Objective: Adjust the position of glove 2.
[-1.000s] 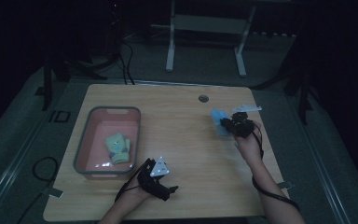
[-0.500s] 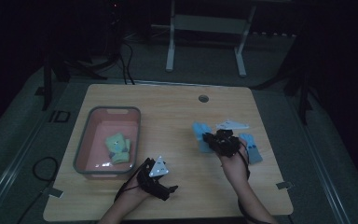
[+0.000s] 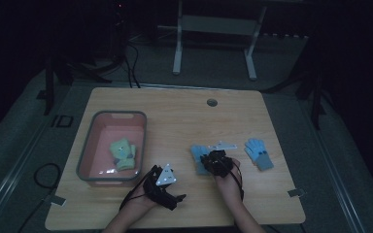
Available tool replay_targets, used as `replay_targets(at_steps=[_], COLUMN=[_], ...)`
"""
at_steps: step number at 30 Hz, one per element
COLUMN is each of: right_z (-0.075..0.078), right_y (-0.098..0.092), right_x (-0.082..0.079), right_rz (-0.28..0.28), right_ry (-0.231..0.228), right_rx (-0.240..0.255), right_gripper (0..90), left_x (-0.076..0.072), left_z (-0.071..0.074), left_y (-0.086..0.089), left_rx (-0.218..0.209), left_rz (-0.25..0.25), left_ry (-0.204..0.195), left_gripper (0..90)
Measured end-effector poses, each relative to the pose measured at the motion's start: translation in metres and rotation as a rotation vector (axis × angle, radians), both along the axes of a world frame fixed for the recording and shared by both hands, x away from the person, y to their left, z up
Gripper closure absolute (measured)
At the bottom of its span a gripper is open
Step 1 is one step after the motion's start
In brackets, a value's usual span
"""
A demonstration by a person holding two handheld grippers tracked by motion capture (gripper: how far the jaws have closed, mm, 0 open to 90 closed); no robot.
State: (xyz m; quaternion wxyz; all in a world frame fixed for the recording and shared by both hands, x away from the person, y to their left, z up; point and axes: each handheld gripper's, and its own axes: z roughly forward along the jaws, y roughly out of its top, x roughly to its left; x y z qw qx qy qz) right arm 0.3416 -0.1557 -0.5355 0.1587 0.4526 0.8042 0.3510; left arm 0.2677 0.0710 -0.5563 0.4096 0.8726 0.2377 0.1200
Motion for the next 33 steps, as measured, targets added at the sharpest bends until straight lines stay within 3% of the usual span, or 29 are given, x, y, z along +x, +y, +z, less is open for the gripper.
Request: replay_targets(at_steps=[4, 7, 17, 24, 33], right_z=[-0.014, -0.016, 0.010, 0.022, 0.030], right_y=[0.001, 0.002, -0.015, -0.038, -0.075], right_x=[0.001, 0.001, 0.002, 0.006, 0.000], right_rz=[0.001, 0.007, 0.044, 0.065, 0.093], right_ry=[0.026, 0.015, -0.010, -0.037, -0.078], right_rx=[-0.021, -0.012, 0.026, 0.006, 0.017], right_gripper=[67.2, 61.5, 48.9, 49.3, 51.2], left_x=[0.000, 0.000, 0.000, -0.001, 0.000], left_z=[-0.001, -0.001, -0.002, -0.003, -0.004], left_y=[0.000, 0.000, 0.002, 0.002, 0.002], left_rx=[0.002, 0.003, -0.001, -0.001, 0.004], left_rz=[-0.003, -0.004, -0.002, 0.002, 0.007], left_ry=[0.003, 0.004, 0.004, 0.006, 0.009], left_gripper=[3.7, 3.7, 3.7, 3.7, 3.7])
